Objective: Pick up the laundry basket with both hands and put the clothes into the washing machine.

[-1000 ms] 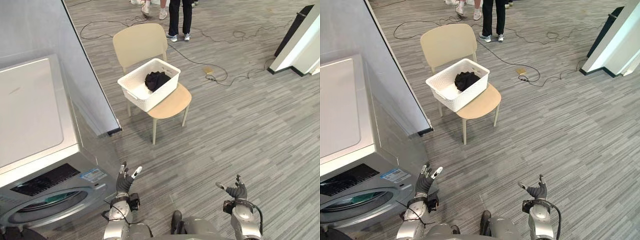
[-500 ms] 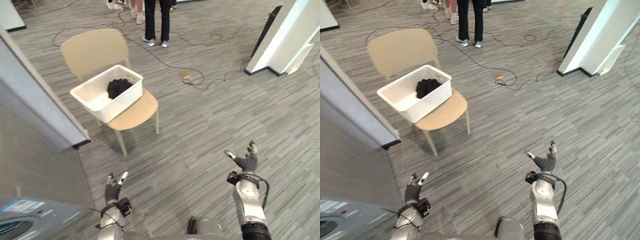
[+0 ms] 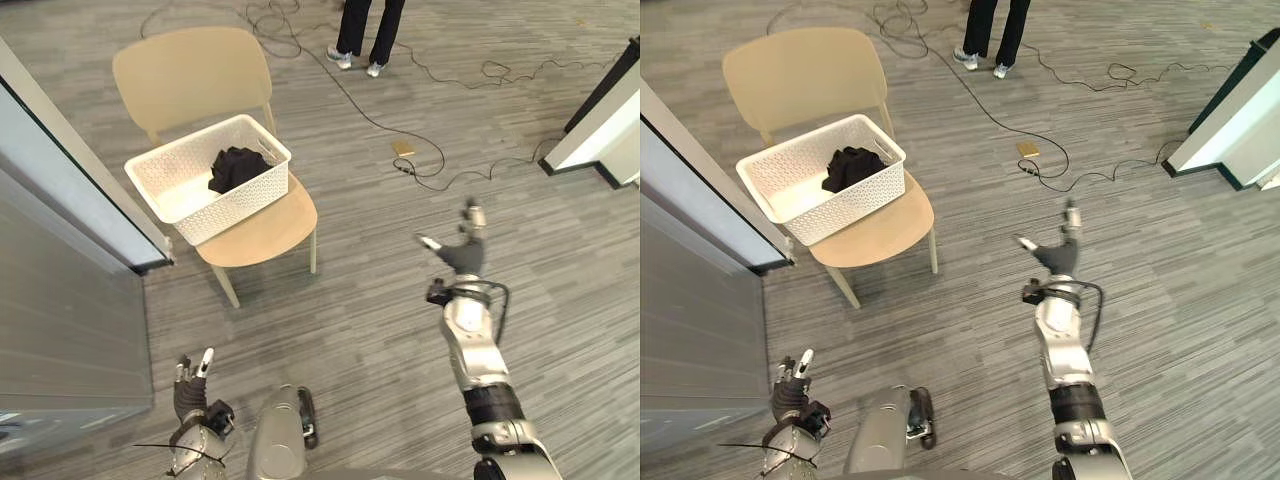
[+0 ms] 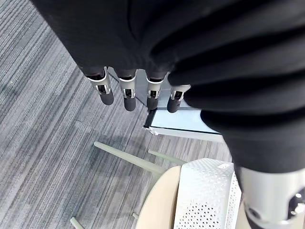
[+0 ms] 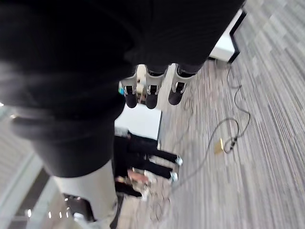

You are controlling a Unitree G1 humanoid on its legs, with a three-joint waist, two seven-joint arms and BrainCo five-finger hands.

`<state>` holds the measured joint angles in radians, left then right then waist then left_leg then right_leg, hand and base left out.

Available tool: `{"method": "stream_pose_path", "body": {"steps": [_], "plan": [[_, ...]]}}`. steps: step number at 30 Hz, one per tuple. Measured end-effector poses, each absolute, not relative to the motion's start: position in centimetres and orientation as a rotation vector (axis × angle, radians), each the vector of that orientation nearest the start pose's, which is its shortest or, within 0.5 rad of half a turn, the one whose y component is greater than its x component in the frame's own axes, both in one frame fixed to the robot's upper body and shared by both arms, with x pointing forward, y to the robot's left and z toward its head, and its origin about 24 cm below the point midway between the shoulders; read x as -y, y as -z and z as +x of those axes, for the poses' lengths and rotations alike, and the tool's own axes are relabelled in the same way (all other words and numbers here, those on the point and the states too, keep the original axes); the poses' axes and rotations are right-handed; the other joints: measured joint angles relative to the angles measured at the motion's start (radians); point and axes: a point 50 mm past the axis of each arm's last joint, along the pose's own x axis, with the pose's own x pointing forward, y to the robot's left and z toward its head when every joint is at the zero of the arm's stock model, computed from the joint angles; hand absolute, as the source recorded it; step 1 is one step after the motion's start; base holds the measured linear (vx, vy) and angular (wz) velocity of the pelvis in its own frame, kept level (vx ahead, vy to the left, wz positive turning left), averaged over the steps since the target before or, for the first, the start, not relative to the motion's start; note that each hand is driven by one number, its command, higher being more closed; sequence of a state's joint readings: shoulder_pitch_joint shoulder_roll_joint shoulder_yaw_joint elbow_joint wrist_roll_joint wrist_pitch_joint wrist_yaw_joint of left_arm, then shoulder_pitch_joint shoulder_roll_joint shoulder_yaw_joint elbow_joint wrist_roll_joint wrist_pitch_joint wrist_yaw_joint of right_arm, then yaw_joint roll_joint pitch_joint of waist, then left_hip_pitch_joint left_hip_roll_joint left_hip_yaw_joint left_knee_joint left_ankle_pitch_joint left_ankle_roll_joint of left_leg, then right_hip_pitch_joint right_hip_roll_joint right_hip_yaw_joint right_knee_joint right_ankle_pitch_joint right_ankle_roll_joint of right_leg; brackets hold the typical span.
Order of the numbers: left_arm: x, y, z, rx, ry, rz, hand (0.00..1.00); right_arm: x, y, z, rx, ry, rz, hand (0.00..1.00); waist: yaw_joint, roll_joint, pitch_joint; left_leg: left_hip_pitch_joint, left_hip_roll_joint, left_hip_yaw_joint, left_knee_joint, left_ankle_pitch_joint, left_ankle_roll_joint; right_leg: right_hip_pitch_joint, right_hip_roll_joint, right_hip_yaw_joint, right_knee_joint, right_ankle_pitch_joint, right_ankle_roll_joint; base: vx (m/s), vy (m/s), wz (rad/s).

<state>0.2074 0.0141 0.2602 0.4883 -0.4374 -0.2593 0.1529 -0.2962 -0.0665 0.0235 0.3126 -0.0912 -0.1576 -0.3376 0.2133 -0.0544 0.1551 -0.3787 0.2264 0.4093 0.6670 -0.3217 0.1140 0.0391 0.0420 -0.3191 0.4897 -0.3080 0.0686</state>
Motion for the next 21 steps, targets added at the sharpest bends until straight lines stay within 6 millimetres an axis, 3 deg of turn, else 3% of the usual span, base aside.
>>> {"method": "stream_pose_path", "body": {"steps": [1, 2, 3, 5, 6, 8, 10, 11, 13, 14, 15, 16, 17, 18, 19, 20, 21], "plan": [[-23.8, 8.3, 14.5, -0.388, -0.655, -0.336, 0.00, 14.1, -6.1, 30.7, 0.141, 0.184, -0.157, 0.00, -0.003, -0.002, -0.001, 0.046, -0.001, -0.019, -0.002, -0.008, 0.003, -0.049, -0.036, -0.018, 0.209, 0.041, 0.110, 0.45, -0.033, 0.44], [-23.9, 8.2, 14.6, -0.384, -0.647, -0.325, 0.00, 13.6, -6.1, 30.7, 0.141, 0.155, -0.169, 0.00, -0.006, -0.001, 0.000, 0.078, -0.001, -0.041, -0.008, -0.011, 0.005, -0.072, -0.047, -0.035, 0.311, 0.062, 0.146, 0.44, -0.061, 0.65], [-24.1, 8.0, 14.8, -0.376, -0.640, -0.316, 0.00, 13.5, -6.1, 30.7, 0.141, 0.141, -0.171, 0.00, -0.005, -0.002, -0.001, 0.100, -0.001, -0.062, -0.016, -0.011, 0.005, -0.083, -0.046, -0.041, 0.357, 0.067, 0.154, 0.41, -0.098, 0.77], [-24.5, 7.8, 14.7, -0.371, -0.638, -0.287, 0.00, 13.2, -5.9, 30.7, 0.135, 0.128, -0.181, 0.00, -0.005, -0.011, -0.008, 0.187, -0.018, -0.105, -0.122, -0.006, -0.009, -0.143, -0.081, -0.075, 0.433, 0.063, 0.135, 0.35, -0.104, 0.79], [-24.7, 7.8, 14.6, -0.372, -0.645, -0.280, 0.00, 13.2, -6.0, 30.7, 0.140, 0.122, -0.200, 0.00, -0.007, -0.027, -0.018, 0.222, -0.031, -0.134, -0.185, 0.011, -0.039, -0.182, -0.121, -0.100, 0.418, 0.049, 0.101, 0.42, -0.197, 0.87], [-24.5, 7.7, 14.9, -0.367, -0.635, -0.283, 0.00, 13.4, -6.1, 30.8, 0.146, 0.122, -0.223, 0.00, -0.022, -0.029, -0.023, 0.231, -0.035, -0.204, -0.234, 0.025, -0.069, -0.241, -0.200, -0.132, 0.290, 0.025, -0.002, 0.35, -0.216, 0.92], [-24.5, 7.8, 14.9, -0.374, -0.633, -0.285, 0.00, 13.6, -6.0, 30.9, 0.141, 0.122, -0.235, 0.00, -0.036, -0.022, -0.023, 0.218, -0.031, -0.275, -0.241, 0.028, -0.100, -0.293, -0.256, -0.057, 0.104, 0.045, -0.037, 0.28, -0.284, 0.97], [-24.3, 7.8, 15.1, -0.373, -0.632, -0.291, 0.00, 14.0, -5.9, 30.9, 0.134, 0.121, -0.254, 0.00, -0.034, -0.016, -0.018, 0.217, -0.023, -0.315, -0.238, 0.027, -0.126, -0.314, -0.282, 0.024, -0.020, 0.088, -0.037, 0.36, -0.391, 1.03], [-24.6, 7.8, 15.1, -0.370, -0.647, -0.291, 0.00, 14.6, -5.9, 31.2, 0.120, 0.115, -0.285, 0.00, -0.034, -0.003, -0.011, 0.226, 0.006, -0.375, -0.233, 0.020, -0.172, -0.328, -0.305, 0.099, -0.097, 0.148, -0.012, 0.29, -0.355, 0.89], [-25.2, 7.7, 14.9, -0.366, -0.669, -0.285, 0.00, 14.7, -5.8, 31.5, 0.107, 0.114, -0.295, 0.00, -0.034, 0.008, -0.004, 0.248, 0.036, -0.410, -0.243, 0.020, -0.220, -0.336, -0.322, 0.110, -0.113, 0.196, 0.013, 0.32, -0.501, 0.95], [-25.9, 7.9, 14.4, -0.376, -0.695, -0.275, 0.00, 14.6, -6.0, 31.7, 0.107, 0.112, -0.298, 0.00, -0.034, -0.007, -0.013, 0.277, 0.063, -0.437, -0.271, 0.024, -0.276, -0.338, -0.324, 0.111, -0.115, 0.254, 0.053, 0.32, -0.548, 0.81], [-26.4, 8.0, 14.0, -0.382, -0.711, -0.267, 0.00, 14.4, -6.1, 31.7, 0.110, 0.108, -0.296, 0.00, -0.034, -0.015, -0.018, 0.289, 0.072, -0.444, -0.290, 0.027, -0.300, -0.336, -0.323, 0.106, -0.125, 0.289, 0.081, 0.32, -0.657, 0.77], [-27.4, 8.0, 13.1, -0.394, -0.741, -0.243, 0.00, 14.1, -6.4, 31.9, 0.119, 0.099, -0.291, 0.00, -0.036, -0.051, -0.040, 0.305, 0.089, -0.467, -0.316, 0.033, -0.355, -0.333, -0.312, 0.077, -0.152, 0.332, 0.111, 0.36, -0.828, 0.46], [-26.7, 9.1, 12.2, -0.440, -0.792, -0.297, 0.00, 14.6, -6.7, 32.2, 0.128, 0.096, -0.320, 0.00, -0.022, 0.021, -0.050, 0.305, 0.193, -0.503, -0.294, 0.049, -0.369, -0.308, -0.231, 0.024, -0.116, 0.277, 0.073, 0.30, -0.696, 0.36], [-26.5, 9.4, 11.5, -0.452, -0.818, -0.315, 0.00, 14.4, -6.7, 32.3, 0.128, 0.090, -0.320, 0.00, -0.024, 0.029, -0.052, 0.279, 0.215, -0.507, -0.257, 0.084, -0.362, -0.298, -0.206, 0.011, -0.125, 0.249, 0.056, 0.29, -0.763, 0.27], [-26.0, 10.1, 10.6, -0.477, -0.873, -0.363, 0.00, 14.4, -6.8, 32.3, 0.129, 0.085, -0.325, 0.00, -0.039, 0.040, -0.043, 0.194, 0.247, -0.514, -0.141, 0.162, -0.246, -0.260, -0.170, -0.036, -0.158, 0.233, 0.026, 0.22, -0.560, 0.58], [-25.4, 10.6, 10.3, -0.495, -0.904, -0.404, 0.00, 14.9, -6.4, 32.1, 0.116, 0.086, -0.344, 0.00, -0.041, 0.043, -0.026, 0.106, 0.265, -0.490, 0.008, 0.202, -0.130, -0.195, -0.142, -0.076, -0.218, 0.238, -0.003, 0.26, -0.640, 0.64]]}}
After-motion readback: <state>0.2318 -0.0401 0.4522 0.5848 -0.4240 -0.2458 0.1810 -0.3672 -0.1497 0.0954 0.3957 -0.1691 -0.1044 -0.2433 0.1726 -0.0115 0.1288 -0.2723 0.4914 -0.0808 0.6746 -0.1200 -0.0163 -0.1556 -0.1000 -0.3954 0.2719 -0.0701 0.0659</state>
